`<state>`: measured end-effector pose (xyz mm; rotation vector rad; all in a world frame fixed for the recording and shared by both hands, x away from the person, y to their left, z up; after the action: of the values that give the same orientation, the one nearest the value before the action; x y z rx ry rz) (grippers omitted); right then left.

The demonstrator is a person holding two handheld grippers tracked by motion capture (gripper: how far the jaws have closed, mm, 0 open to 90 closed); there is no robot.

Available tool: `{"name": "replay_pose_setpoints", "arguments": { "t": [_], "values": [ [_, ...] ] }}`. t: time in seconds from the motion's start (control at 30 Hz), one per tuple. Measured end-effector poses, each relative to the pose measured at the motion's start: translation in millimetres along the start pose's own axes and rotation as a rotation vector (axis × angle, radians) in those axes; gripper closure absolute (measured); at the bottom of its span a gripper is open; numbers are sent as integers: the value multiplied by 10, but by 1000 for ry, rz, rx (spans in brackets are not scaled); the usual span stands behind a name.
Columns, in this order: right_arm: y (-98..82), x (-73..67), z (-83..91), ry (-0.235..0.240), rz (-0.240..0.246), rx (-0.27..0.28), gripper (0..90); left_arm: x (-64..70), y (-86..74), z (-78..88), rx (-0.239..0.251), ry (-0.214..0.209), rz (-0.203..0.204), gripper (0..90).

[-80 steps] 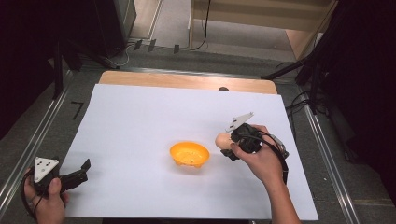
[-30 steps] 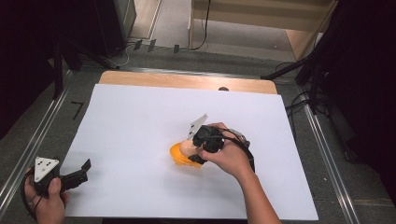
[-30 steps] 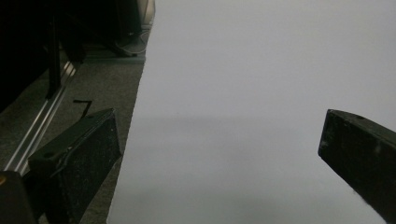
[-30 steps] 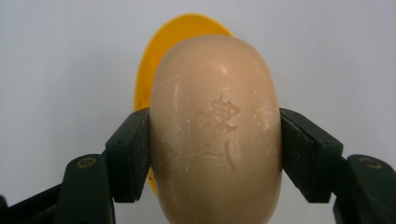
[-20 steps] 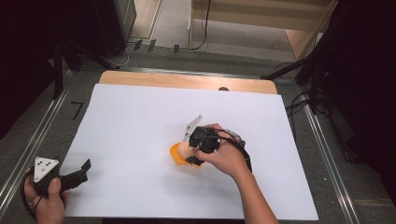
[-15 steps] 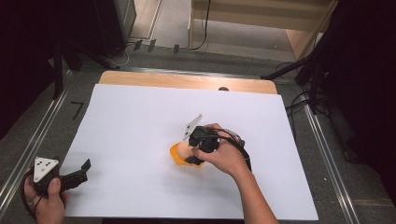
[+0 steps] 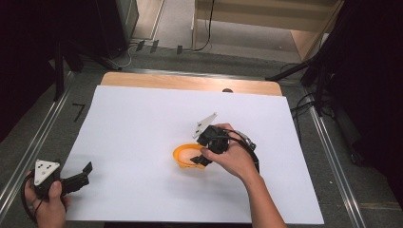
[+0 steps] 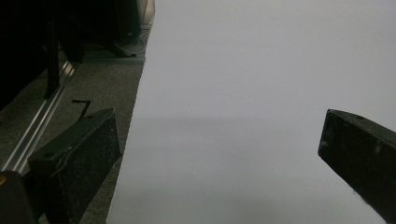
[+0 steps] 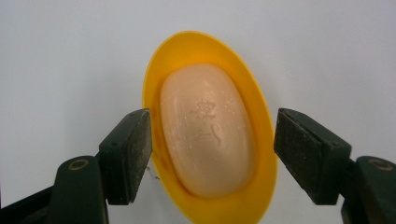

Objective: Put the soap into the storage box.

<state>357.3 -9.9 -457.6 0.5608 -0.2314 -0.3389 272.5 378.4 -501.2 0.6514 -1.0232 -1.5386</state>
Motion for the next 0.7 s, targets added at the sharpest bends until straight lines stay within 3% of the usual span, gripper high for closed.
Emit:
{"name": "replay_pose_setpoints", "arguments": {
  "t": [0.37, 0.7],
  "values": [
    [-240, 160, 138, -54, -101, 35, 249, 3, 0, -1, -1, 1, -3, 0],
    [-472, 346, 317, -147, -250, 82, 156, 5, 1, -1, 0, 2, -5, 0]
  ]
}}
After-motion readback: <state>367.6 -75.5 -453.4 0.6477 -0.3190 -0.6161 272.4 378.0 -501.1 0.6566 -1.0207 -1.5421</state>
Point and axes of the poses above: each handheld gripper's, and its own axes: z roughly backward along the jaws, y roughly out of its top, x roughly to its right, the point moved 8 cm from there along -z, roughly forward along the jaws, and after that the axes turned 12 degrees about -y, right-handed, at the moved point
